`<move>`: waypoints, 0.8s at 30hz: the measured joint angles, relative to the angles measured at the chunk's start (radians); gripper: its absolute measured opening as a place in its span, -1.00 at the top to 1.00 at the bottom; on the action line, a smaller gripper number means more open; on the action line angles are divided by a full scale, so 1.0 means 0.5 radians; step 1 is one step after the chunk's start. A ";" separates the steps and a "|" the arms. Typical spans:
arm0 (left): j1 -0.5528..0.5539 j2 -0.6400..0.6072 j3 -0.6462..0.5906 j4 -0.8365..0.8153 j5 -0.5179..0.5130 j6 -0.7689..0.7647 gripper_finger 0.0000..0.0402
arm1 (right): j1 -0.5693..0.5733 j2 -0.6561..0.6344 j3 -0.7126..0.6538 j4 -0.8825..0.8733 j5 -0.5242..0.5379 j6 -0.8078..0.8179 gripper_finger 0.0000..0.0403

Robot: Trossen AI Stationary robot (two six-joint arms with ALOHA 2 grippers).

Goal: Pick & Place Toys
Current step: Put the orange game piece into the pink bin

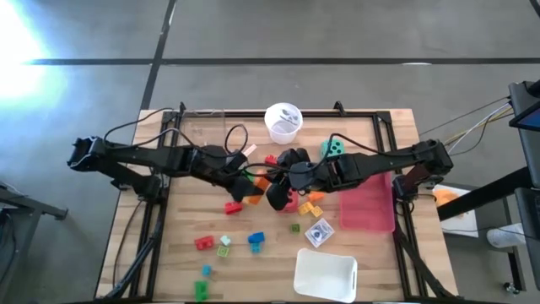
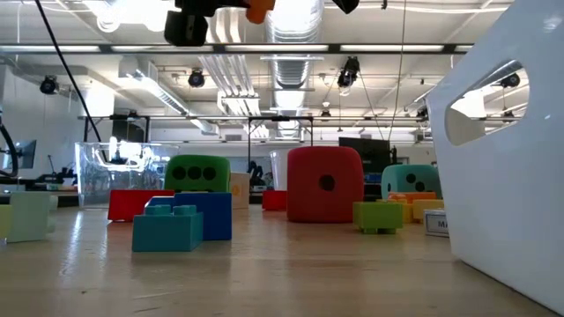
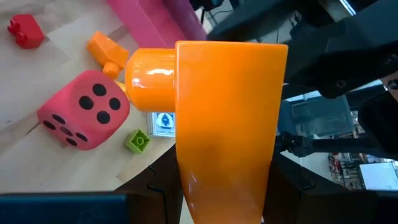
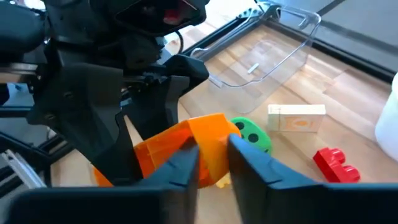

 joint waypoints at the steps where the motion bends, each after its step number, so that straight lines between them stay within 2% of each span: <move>1: 0.000 0.000 -0.001 -0.001 0.000 -0.029 0.25 | 0.000 0.000 0.000 -0.004 0.004 -0.014 0.86; 4: 0.003 0.000 -0.001 -0.005 0.004 -0.058 0.21 | 0.000 0.001 0.000 -0.004 -0.003 -0.022 0.90; 10: 0.011 -0.004 0.001 0.016 0.022 -0.031 -0.44 | -0.004 0.008 -0.003 -0.045 -0.011 -0.007 0.96; 14: 0.014 -0.004 0.001 0.015 0.013 -0.025 -0.74 | -0.003 0.008 -0.003 -0.056 -0.013 -0.006 0.96; 20: 0.022 -0.004 0.001 -0.002 0.016 -0.018 -0.95 | -0.004 -0.010 -0.003 -0.112 -0.015 0.008 0.96; 24: 0.023 -0.004 0.002 -0.054 0.017 -0.025 -0.97 | -0.003 -0.040 0.002 -0.170 -0.018 0.016 0.96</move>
